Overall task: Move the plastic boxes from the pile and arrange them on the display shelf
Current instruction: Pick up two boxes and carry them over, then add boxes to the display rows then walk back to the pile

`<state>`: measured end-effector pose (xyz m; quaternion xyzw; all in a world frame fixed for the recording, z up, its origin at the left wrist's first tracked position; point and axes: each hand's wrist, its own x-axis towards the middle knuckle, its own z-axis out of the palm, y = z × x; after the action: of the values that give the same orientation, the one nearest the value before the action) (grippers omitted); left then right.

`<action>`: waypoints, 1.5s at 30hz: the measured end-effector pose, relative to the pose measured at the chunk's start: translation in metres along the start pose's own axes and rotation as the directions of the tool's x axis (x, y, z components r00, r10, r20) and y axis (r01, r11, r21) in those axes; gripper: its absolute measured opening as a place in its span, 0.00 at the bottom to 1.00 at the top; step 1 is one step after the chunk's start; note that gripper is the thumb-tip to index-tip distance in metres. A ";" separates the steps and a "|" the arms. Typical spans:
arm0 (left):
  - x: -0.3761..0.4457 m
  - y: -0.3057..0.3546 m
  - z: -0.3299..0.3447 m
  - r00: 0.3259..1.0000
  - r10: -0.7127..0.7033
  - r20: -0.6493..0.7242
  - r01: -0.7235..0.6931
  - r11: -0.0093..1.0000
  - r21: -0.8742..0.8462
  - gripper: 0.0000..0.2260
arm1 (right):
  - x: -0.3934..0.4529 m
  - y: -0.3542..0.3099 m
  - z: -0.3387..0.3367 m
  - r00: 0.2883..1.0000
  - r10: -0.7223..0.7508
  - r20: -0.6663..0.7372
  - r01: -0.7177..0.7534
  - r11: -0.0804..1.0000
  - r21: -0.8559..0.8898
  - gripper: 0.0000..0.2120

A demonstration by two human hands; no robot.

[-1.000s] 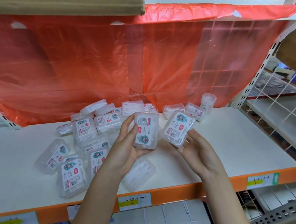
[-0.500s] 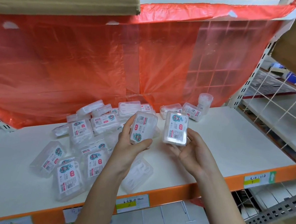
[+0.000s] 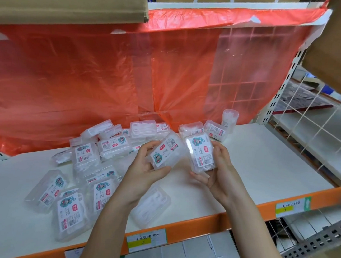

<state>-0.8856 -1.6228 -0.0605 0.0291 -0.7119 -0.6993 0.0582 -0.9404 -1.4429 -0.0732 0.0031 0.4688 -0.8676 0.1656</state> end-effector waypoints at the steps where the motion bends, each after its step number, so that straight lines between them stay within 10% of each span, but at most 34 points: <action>1: 0.000 -0.001 0.000 1.000 -0.004 0.004 0.004 1.000 0.005 0.26 | 0.000 -0.001 -0.001 1.000 0.001 0.002 -0.001 1.000 -0.015 0.09; 9: 0.002 -0.002 -0.007 1.000 -0.012 0.010 0.011 0.997 0.072 0.28 | 0.002 -0.010 -0.017 0.985 -0.018 0.170 0.037 0.993 -0.110 0.37; 26: -0.020 0.028 -0.063 0.999 -0.048 -0.024 0.053 0.959 0.279 0.28 | 0.016 -0.029 -0.004 0.905 0.003 0.426 0.234 0.832 -0.504 0.30; 45: -0.221 0.066 -0.257 0.916 0.035 -0.400 0.106 0.940 0.324 0.26 | -0.044 0.085 0.212 0.633 0.188 0.751 0.482 0.663 -0.572 0.30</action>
<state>-0.6318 -1.8496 -0.0004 0.1941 -0.7937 -0.5464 0.1836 -0.8425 -1.6463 -0.0168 -0.4694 0.6579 -0.5319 0.2528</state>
